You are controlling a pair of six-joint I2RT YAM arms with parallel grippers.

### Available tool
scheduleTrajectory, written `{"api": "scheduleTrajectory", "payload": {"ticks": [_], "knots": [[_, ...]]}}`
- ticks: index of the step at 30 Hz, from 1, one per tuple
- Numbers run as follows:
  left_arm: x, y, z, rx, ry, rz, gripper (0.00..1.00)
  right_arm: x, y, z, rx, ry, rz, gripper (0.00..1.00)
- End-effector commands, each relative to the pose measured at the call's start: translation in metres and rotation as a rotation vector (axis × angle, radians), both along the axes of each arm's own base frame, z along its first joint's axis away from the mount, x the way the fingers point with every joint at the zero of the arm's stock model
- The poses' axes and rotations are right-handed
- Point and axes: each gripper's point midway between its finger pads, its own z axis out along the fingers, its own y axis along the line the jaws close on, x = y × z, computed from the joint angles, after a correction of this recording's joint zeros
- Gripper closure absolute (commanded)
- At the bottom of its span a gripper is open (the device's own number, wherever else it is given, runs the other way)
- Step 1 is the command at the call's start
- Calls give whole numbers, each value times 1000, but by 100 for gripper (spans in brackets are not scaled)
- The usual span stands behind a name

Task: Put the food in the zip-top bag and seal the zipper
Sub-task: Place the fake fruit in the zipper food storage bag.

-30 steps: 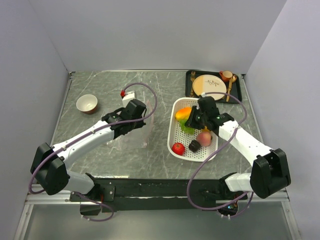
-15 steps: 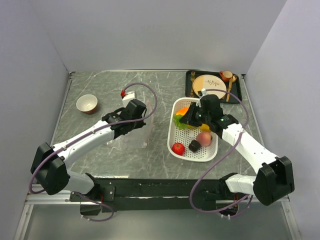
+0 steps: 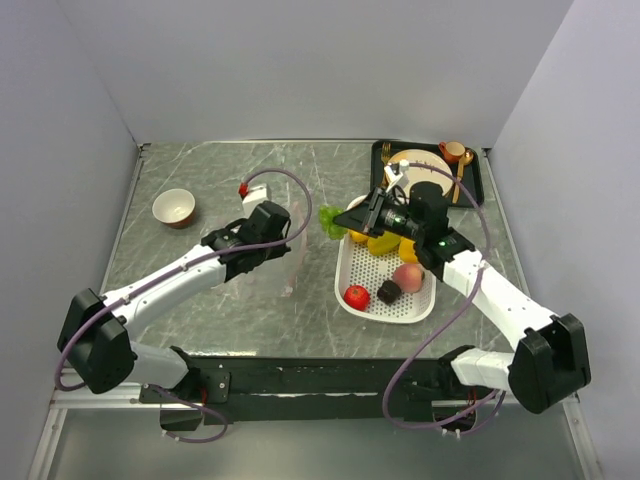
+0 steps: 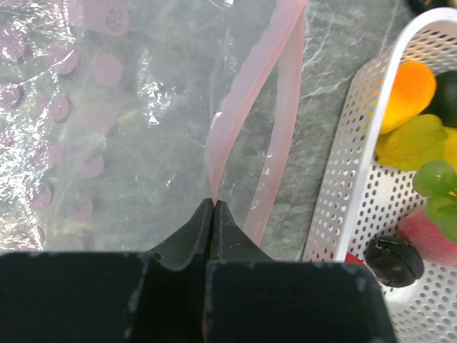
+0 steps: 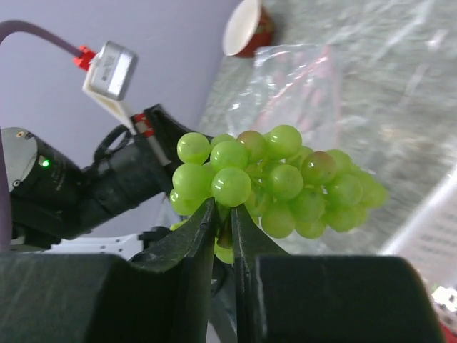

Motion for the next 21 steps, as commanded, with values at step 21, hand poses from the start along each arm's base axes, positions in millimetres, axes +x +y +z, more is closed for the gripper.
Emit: {"api": "scheduleTrajectory", "payload": {"ticks": [21], "knots": [[5, -16, 44, -173, -112, -22, 98, -2, 71, 31, 336, 17, 255, 94]]}}
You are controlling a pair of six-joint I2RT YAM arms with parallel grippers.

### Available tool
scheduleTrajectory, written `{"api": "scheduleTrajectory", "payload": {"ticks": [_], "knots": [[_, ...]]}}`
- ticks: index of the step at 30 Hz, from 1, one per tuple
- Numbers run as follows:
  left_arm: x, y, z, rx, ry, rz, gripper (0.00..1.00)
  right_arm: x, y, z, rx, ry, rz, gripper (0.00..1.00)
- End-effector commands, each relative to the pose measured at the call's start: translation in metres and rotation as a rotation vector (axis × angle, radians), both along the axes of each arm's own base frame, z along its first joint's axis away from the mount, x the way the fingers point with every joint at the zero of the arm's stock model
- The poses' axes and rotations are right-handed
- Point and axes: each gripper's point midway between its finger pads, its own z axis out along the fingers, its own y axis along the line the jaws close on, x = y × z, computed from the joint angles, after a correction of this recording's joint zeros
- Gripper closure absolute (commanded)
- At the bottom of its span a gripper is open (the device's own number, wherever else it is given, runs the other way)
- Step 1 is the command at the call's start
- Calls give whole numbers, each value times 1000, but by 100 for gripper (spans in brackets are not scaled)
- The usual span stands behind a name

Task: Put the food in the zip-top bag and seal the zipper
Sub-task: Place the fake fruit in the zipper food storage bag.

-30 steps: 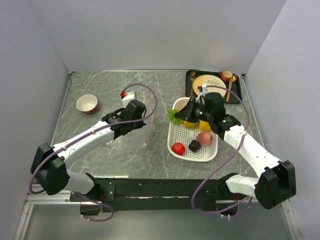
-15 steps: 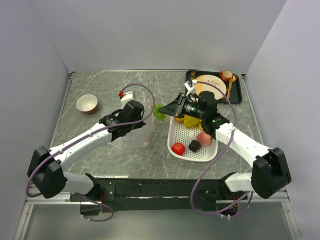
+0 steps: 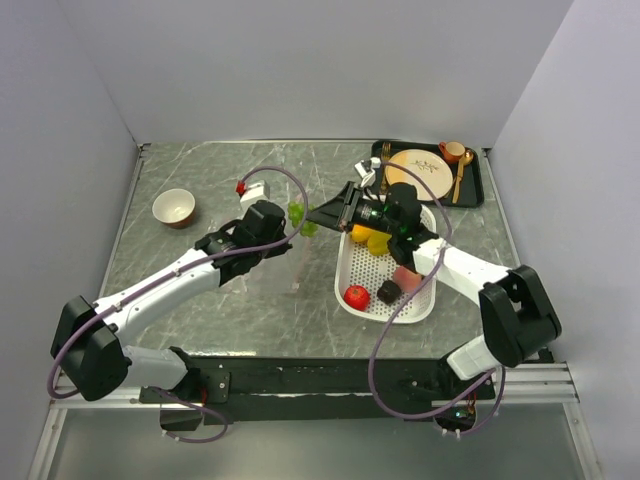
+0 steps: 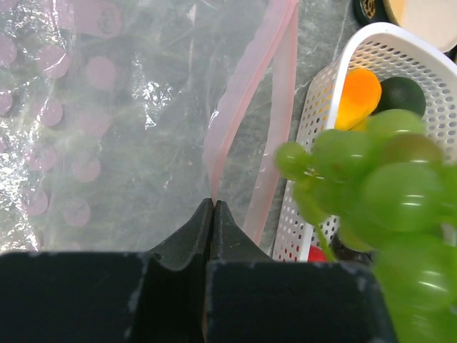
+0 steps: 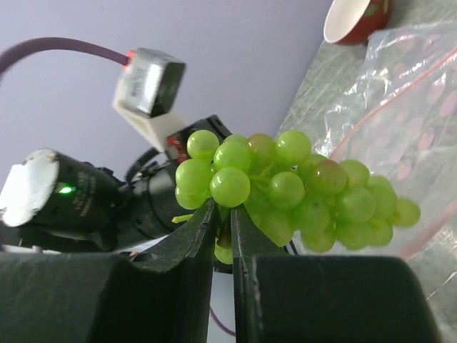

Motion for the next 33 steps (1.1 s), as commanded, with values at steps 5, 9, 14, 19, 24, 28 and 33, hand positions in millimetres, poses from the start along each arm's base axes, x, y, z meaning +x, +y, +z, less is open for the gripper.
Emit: {"api": "scheduleTrajectory", "payload": {"ticks": [5, 9, 14, 19, 24, 28, 33], "knots": [[0, 0, 29, -98, -75, 21, 97, -5, 11, 2, 87, 5, 68, 94], [-2, 4, 35, -113, -98, 25, 94, -5, 12, -13, 75, 37, 70, 94], [-1, 5, 38, -102, -103, 26, 94, 0, 9, -35, -20, 87, 21, 94], [-1, 7, 39, -105, -106, 36, 94, 12, -2, -64, -242, 75, -72, 94], [-1, 8, 42, -102, -116, 39, 94, 15, -16, -83, -382, 81, -136, 93], [0, 8, 42, -96, -113, 37, 94, 15, -21, -89, -466, 81, -156, 91], [0, 4, 44, -105, -115, 22, 94, 12, -10, -76, -515, -1, -107, 88]]}}
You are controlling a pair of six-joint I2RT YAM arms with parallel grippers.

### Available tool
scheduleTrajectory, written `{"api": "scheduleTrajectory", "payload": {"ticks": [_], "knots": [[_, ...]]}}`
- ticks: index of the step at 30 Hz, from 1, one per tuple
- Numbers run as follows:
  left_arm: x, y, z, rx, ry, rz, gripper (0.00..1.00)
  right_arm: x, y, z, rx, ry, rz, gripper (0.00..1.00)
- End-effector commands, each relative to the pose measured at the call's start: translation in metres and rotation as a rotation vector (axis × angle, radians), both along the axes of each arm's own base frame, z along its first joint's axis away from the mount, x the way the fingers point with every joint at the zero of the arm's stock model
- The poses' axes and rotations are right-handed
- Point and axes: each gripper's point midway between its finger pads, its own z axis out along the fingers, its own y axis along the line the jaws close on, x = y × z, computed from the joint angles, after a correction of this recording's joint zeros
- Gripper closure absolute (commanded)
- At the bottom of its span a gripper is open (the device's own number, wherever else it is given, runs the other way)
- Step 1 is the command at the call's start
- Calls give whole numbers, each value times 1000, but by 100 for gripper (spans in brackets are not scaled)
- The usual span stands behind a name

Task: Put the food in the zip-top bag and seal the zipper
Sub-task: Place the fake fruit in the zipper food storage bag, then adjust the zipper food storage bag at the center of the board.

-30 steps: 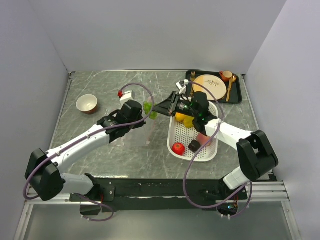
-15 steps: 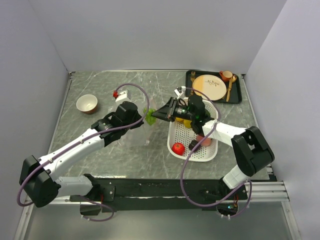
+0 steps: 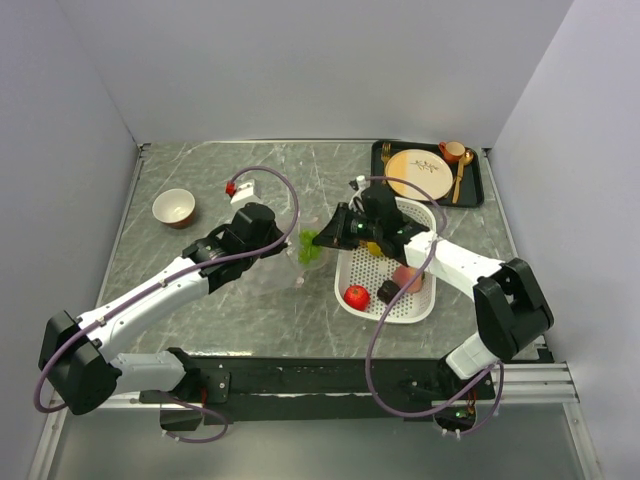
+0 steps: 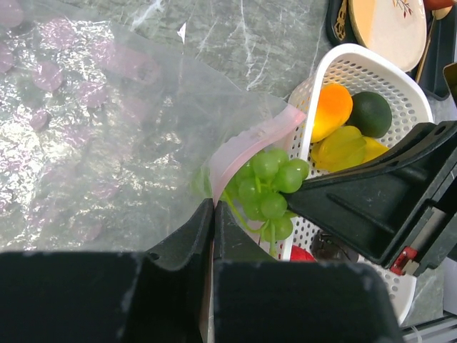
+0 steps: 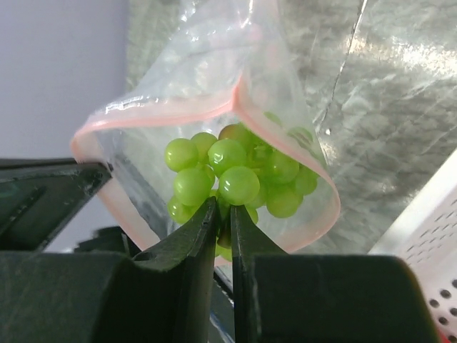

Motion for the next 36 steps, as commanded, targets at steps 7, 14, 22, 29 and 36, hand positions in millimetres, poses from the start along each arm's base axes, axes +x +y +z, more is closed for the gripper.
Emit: {"api": "scheduleTrajectory", "payload": {"ticks": [7, 14, 22, 29, 36], "knots": [[6, -1, 28, -55, -67, 16, 94, -11, 38, 49, -74, -163, 195, 72], [5, 3, 35, -56, -84, 29, 94, -16, 40, 32, -183, -150, 227, 55], [4, 11, 47, -66, -110, 52, 93, -14, 32, 25, -262, -154, 199, 53], [4, 15, 46, -49, -107, 71, 93, -9, 11, 46, -293, -230, 93, 39], [6, 25, 44, -38, -97, 134, 92, -23, -9, 33, -307, -156, 15, 38]]}}
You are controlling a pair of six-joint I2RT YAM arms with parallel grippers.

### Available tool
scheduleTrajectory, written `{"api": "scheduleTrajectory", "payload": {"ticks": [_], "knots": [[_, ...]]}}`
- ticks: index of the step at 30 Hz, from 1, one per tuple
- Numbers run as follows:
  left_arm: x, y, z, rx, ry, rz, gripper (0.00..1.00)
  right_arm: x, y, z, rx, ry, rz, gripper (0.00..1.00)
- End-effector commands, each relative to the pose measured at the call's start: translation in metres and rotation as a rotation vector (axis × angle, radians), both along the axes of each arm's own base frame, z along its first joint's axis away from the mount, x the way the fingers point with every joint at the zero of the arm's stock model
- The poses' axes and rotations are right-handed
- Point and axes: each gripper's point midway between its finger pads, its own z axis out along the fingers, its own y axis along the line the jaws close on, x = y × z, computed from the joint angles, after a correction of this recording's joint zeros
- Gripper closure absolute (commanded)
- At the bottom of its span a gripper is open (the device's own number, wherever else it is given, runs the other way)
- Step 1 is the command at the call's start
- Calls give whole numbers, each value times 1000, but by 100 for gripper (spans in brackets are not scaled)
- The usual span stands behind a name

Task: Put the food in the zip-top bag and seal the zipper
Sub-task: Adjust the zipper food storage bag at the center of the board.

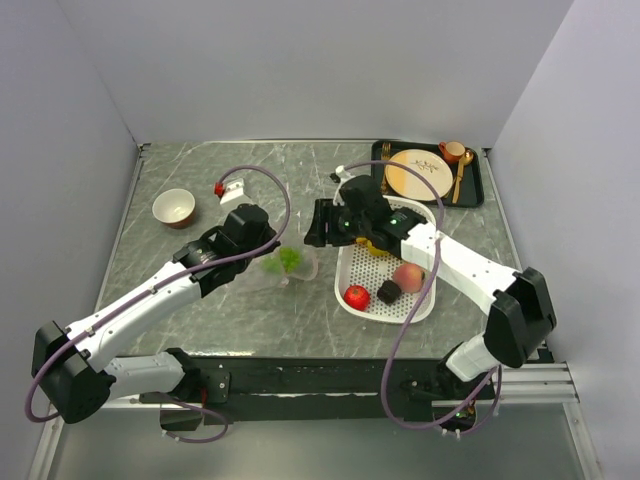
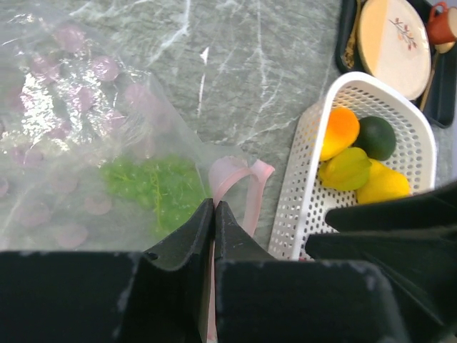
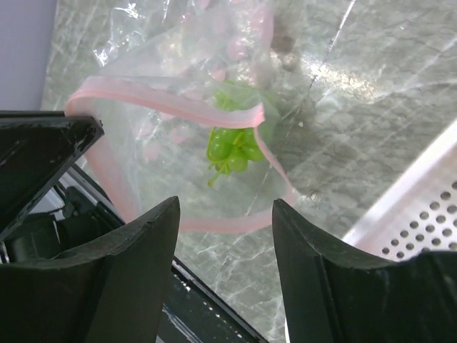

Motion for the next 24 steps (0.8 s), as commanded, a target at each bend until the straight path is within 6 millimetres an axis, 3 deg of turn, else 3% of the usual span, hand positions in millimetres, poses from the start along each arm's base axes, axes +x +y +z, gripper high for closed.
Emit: {"api": "scheduleTrajectory", "payload": {"ticks": [1, 15, 24], "knots": [[7, 8, 29, -44, -58, 70, 92, -8, -13, -1, 18, 28, -91, 38], [7, 21, 44, -56, -99, 126, 89, -18, 10, -48, 31, 236, -54, 44], [2, 32, 47, -67, -117, 152, 88, -13, 14, -60, 24, 277, -91, 44]]}}
